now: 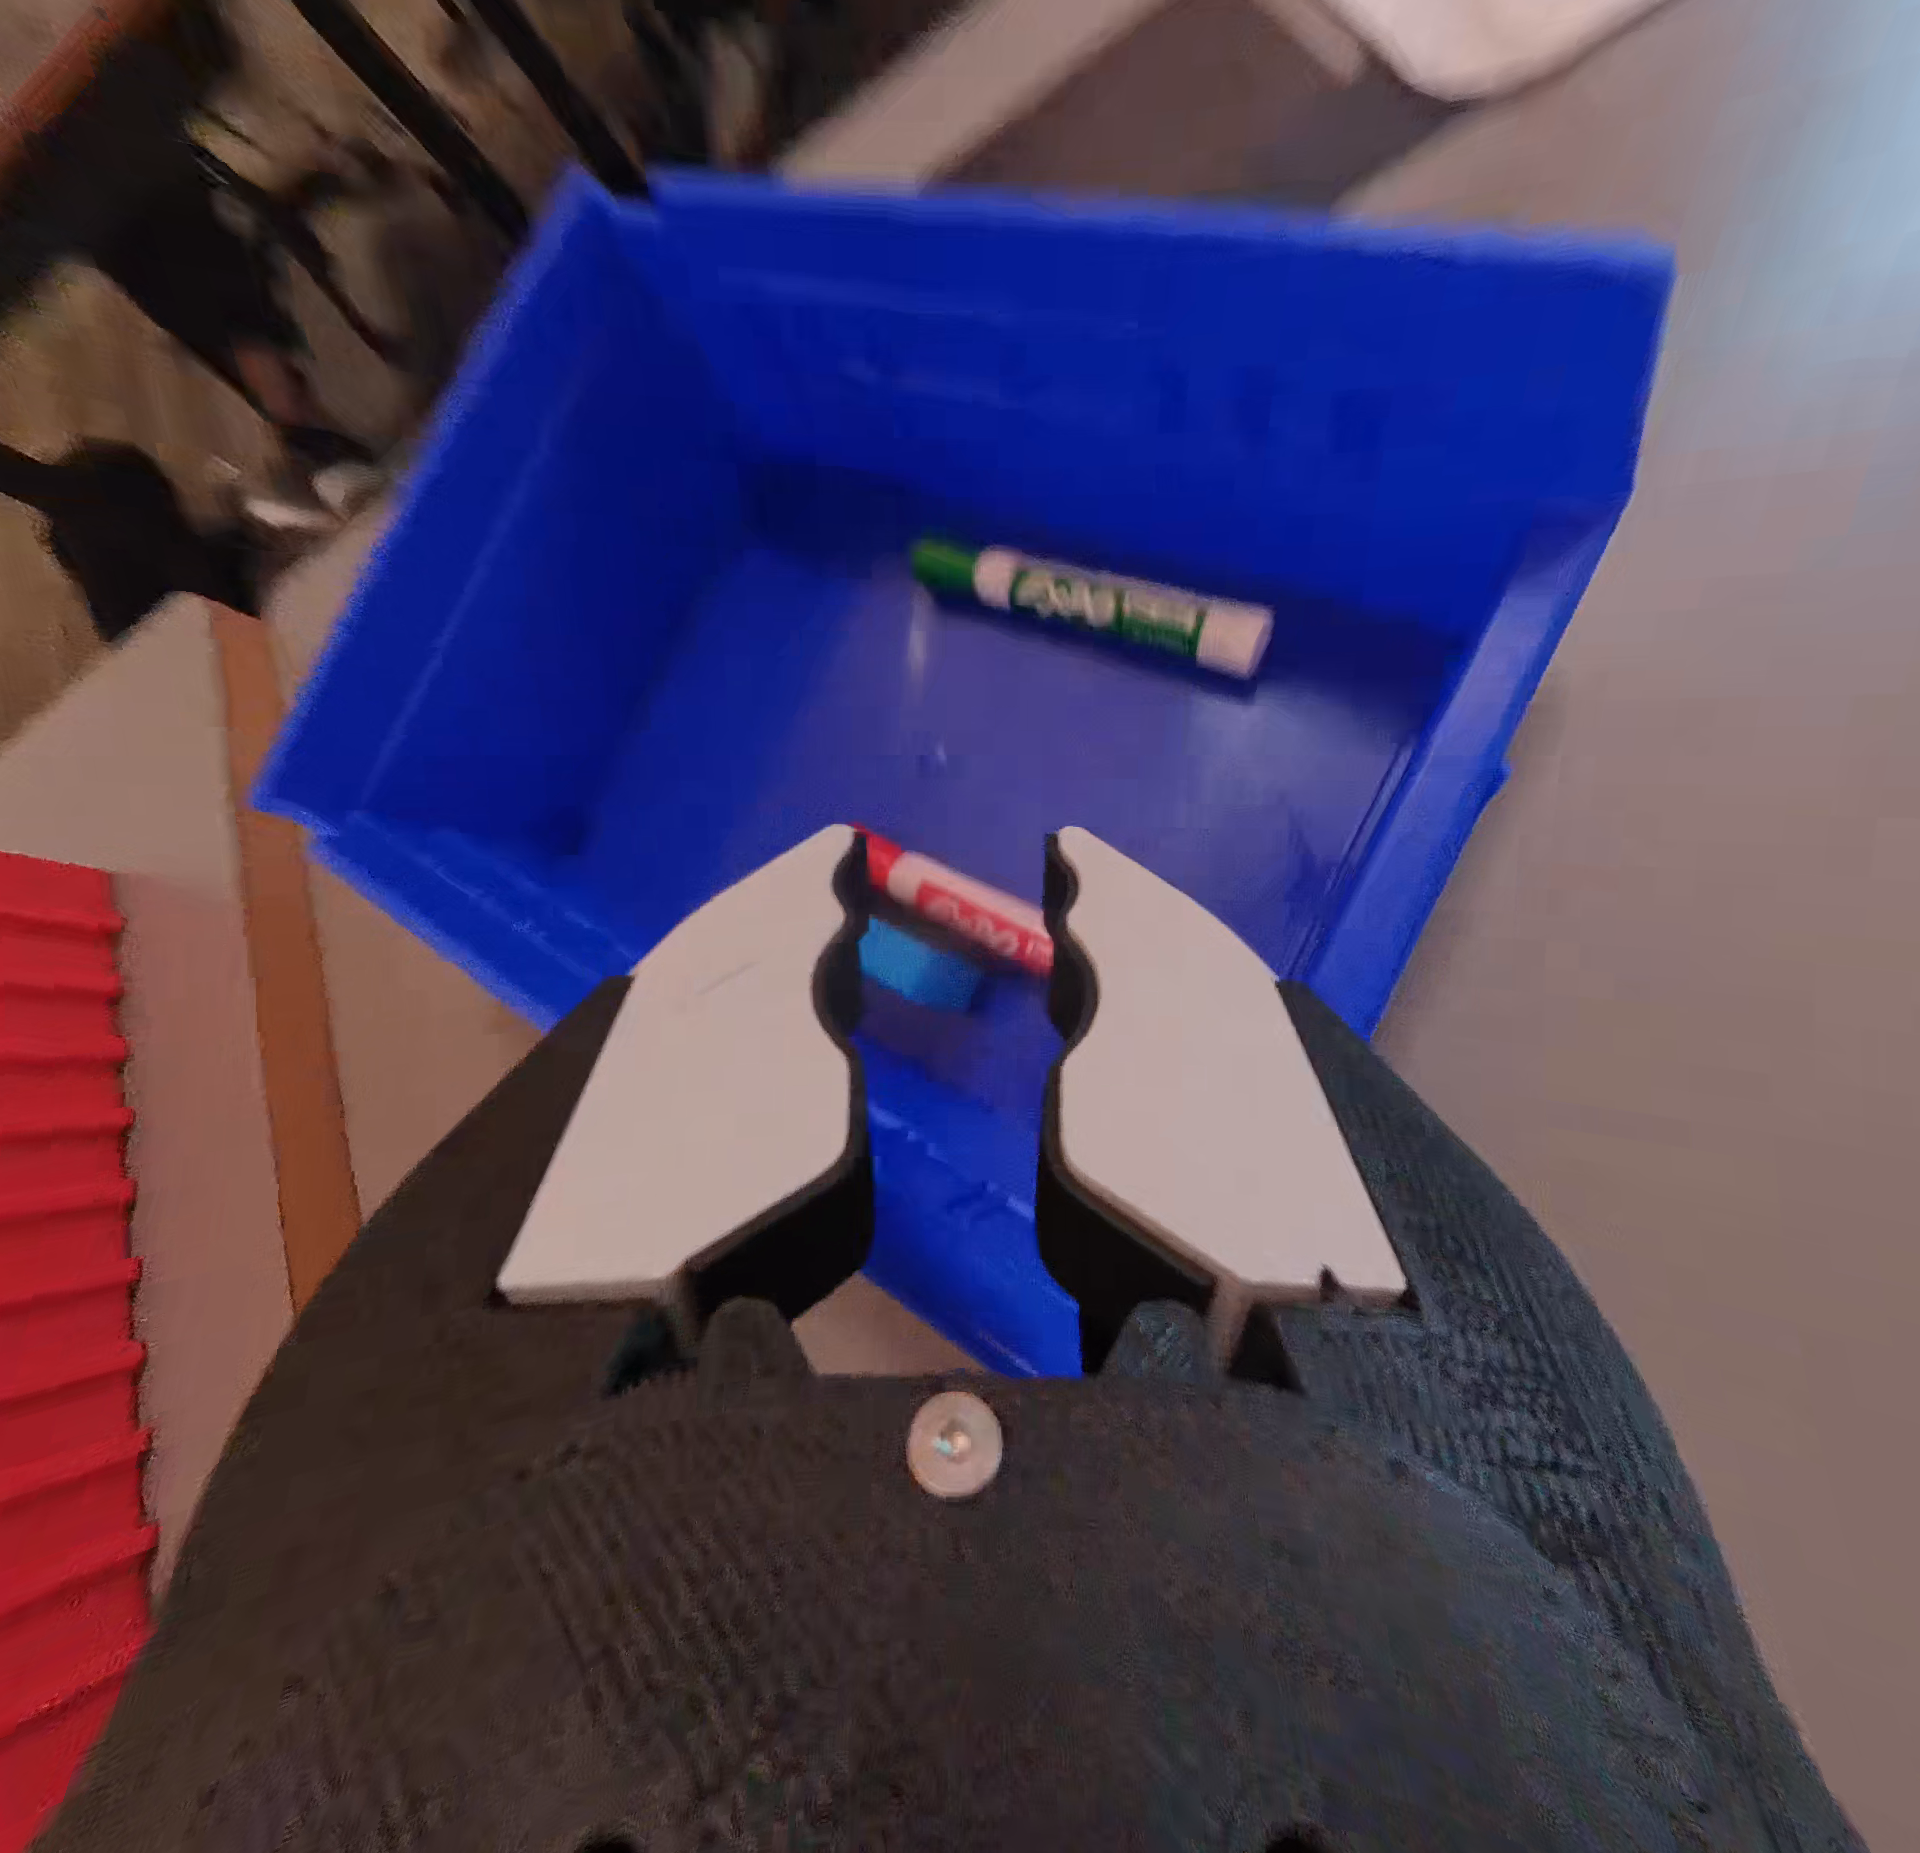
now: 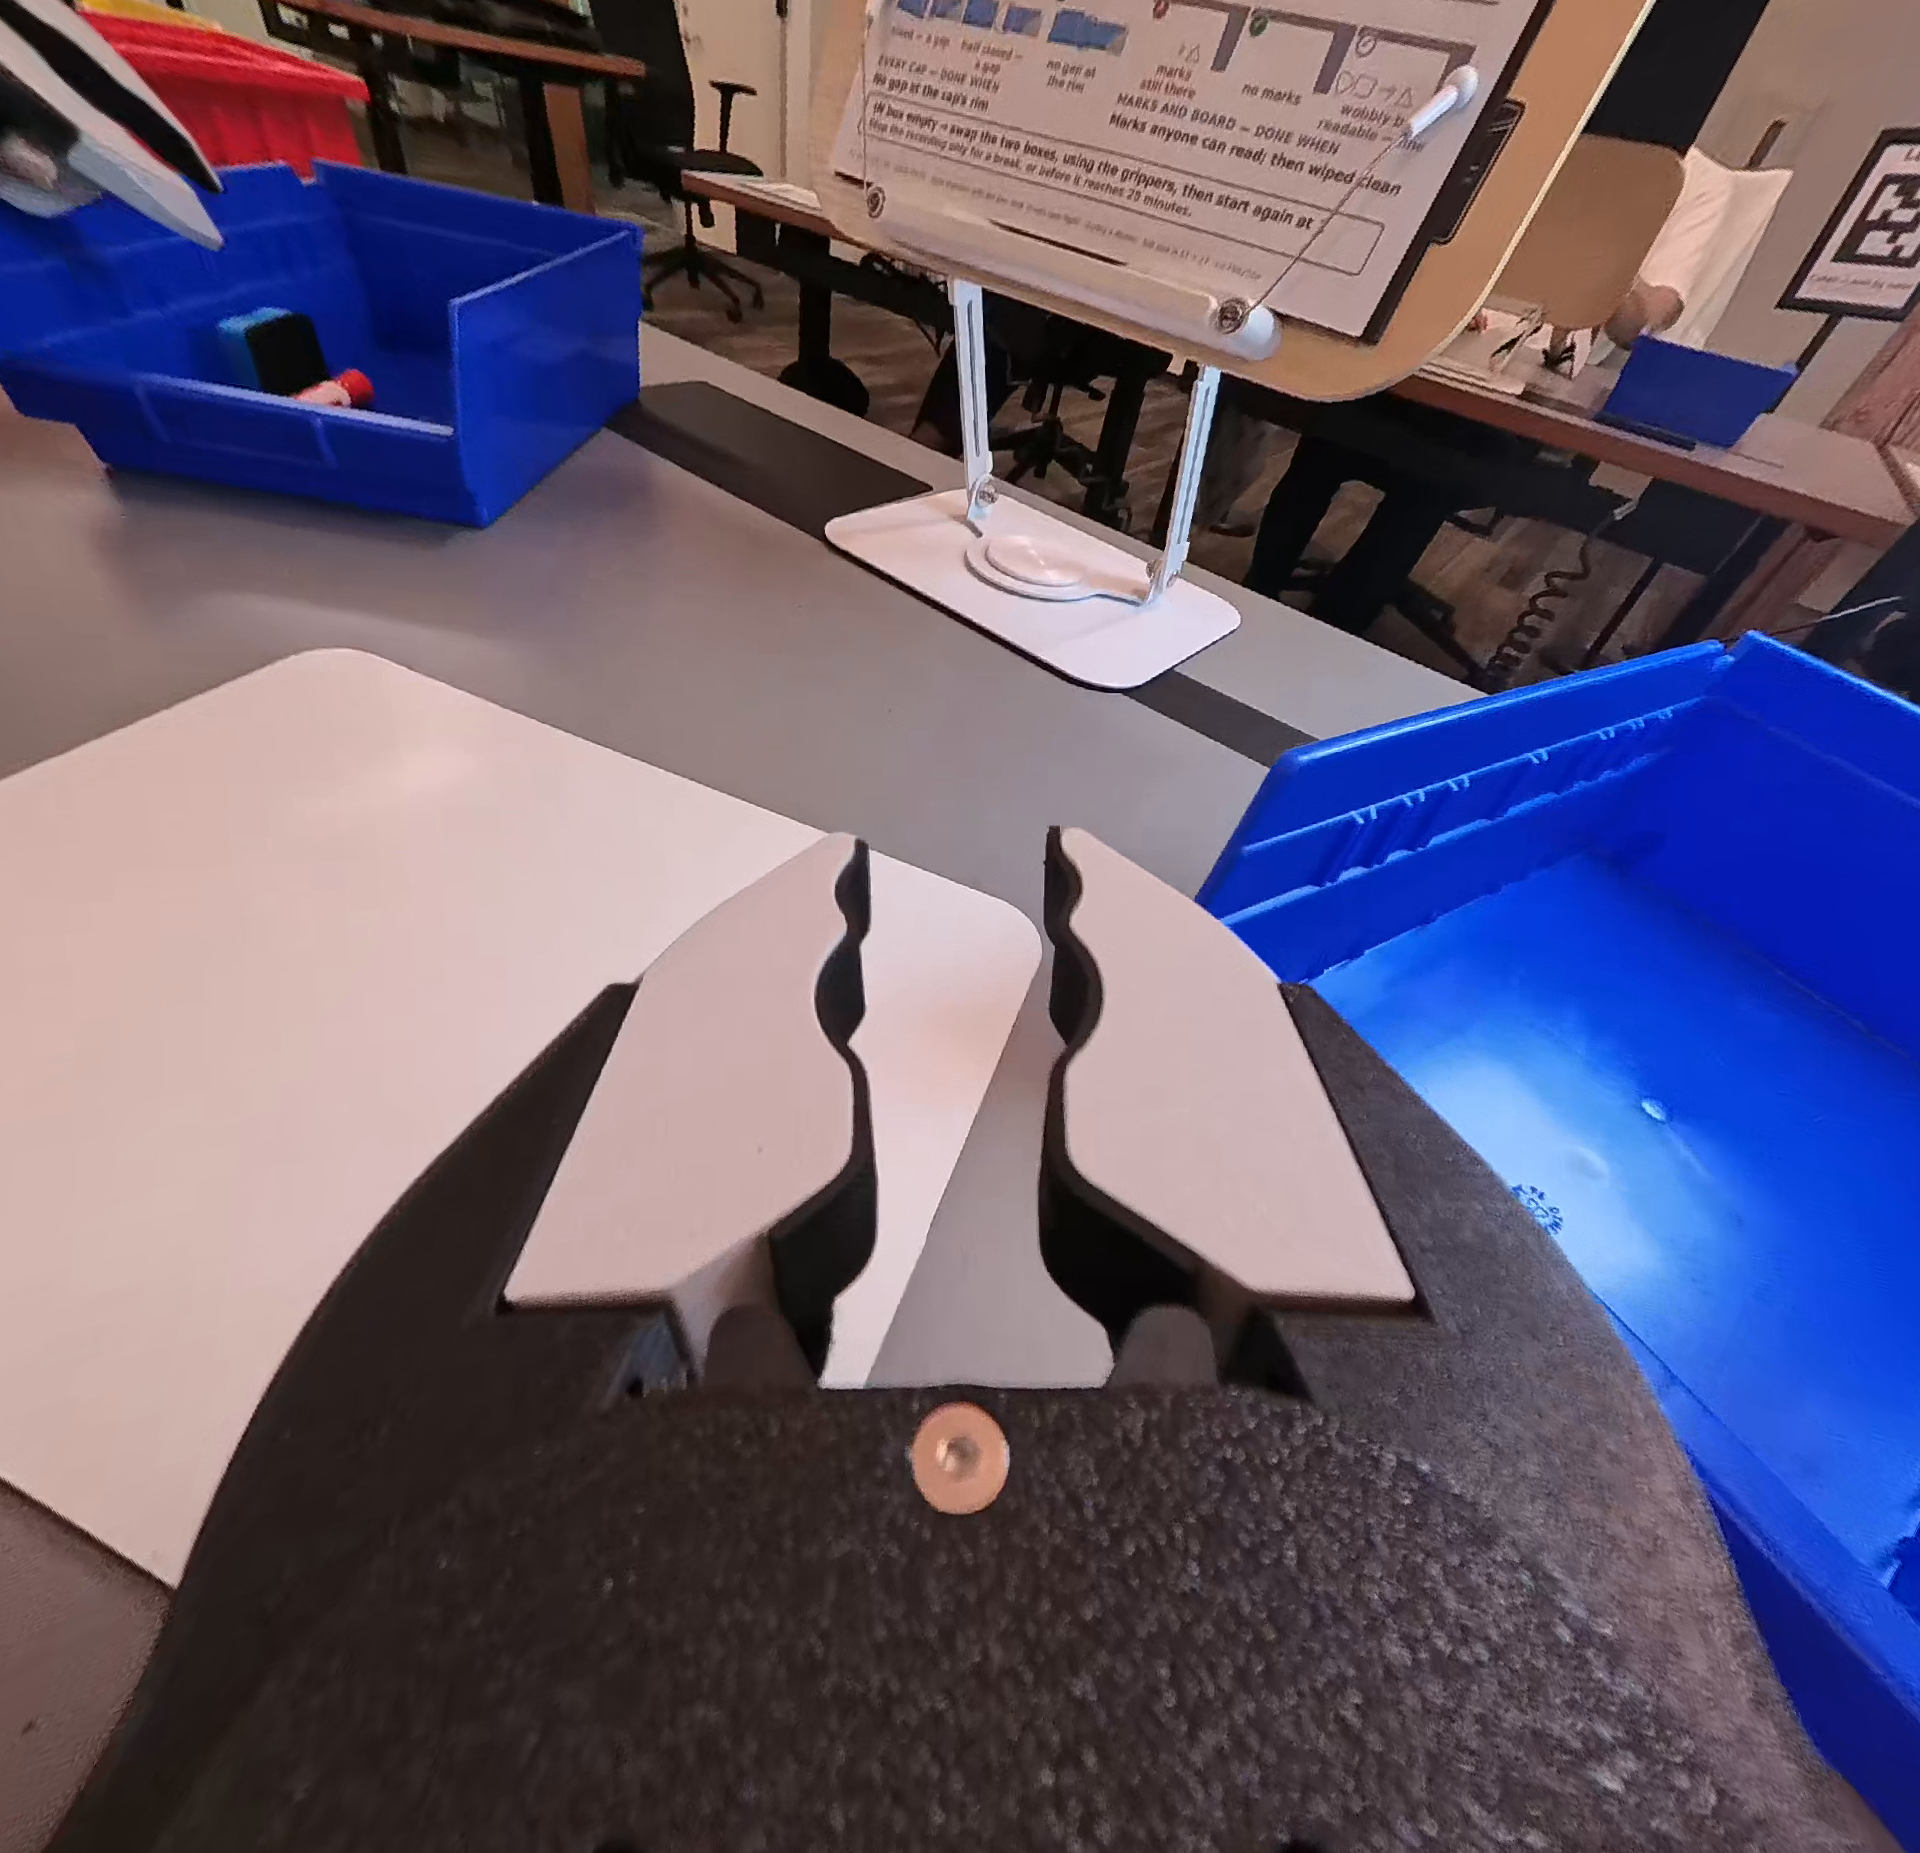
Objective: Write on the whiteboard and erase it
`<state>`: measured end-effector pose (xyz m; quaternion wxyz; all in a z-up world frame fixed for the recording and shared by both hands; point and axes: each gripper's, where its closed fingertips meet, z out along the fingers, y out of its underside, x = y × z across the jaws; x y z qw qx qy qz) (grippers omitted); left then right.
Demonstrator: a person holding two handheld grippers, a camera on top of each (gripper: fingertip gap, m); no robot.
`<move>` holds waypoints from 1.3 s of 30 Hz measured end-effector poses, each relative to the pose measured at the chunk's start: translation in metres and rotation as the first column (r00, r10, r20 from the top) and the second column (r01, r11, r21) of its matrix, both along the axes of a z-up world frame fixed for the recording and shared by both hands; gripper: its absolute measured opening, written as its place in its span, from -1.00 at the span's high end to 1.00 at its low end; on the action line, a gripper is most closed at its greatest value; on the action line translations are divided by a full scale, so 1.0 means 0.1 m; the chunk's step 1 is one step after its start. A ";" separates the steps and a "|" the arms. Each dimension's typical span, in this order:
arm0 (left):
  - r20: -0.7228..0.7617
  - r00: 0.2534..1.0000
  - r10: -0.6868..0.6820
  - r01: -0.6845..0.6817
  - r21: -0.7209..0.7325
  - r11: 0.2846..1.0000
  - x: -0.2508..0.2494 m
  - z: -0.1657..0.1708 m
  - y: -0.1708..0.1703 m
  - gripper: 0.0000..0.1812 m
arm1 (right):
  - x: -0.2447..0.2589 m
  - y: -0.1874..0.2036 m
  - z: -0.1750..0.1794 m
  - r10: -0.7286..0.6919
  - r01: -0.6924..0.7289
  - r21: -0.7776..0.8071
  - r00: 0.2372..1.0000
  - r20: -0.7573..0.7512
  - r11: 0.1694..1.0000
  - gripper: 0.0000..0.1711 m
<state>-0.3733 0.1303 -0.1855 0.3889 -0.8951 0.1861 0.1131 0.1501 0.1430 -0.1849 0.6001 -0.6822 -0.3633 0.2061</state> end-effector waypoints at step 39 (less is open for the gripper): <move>0.836 0.264 -0.481 0.700 0.177 0.692 3.70 -0.18 -1.00 0.38 | -1.37 -1.11 -0.28 0.309 -0.482 0.334 0.835 0.456 0.810 0.49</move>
